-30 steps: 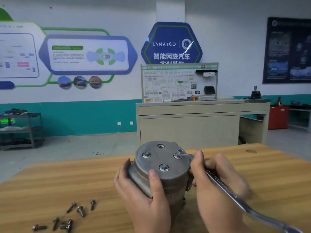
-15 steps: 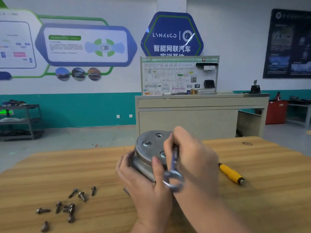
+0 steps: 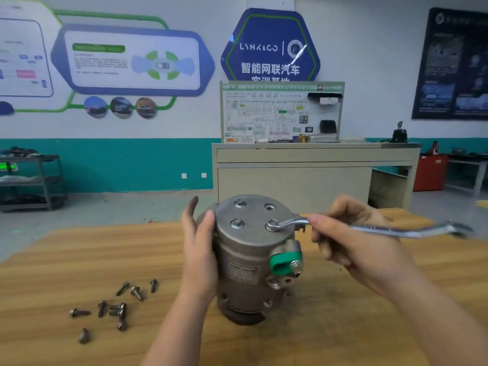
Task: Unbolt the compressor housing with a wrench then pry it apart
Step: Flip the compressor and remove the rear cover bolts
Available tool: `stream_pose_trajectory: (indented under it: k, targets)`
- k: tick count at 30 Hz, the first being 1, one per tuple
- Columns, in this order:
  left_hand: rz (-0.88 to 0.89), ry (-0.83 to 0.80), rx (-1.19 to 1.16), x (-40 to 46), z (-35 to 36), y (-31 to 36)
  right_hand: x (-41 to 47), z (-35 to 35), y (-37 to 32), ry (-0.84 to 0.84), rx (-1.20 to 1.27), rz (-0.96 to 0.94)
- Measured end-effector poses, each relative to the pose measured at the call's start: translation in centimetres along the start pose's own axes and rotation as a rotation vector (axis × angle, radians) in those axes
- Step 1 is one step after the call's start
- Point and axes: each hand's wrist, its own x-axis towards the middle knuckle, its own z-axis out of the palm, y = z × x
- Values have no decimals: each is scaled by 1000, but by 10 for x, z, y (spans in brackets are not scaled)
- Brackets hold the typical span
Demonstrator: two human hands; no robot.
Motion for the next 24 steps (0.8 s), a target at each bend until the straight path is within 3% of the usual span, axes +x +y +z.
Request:
stream_pose_trajectory:
  k: [2,4,8,11,15,18,24]
  targets:
    - [-65,-48,-33,11,-7,-1,24,-6,-3,-108,227,219]
    - [-70,-56,-50,16,-11,-4,47,-3,-3,-151,297,375]
    - [-23,-41,-81,14,-11,-7,76,10,-13,-158,309,382]
    - [48,41,-72,7,-5,-5,75,11,-21,29,372,133]
    - [147,245,-30,-11,9,-6,37,18,-4,248,-44,-261]
    - [303,357,102,-27,23,-8,10,24,11,303,-239,-486]
    - [411,403,352,-38,37,-13,0,33,29,432,-670,-796]
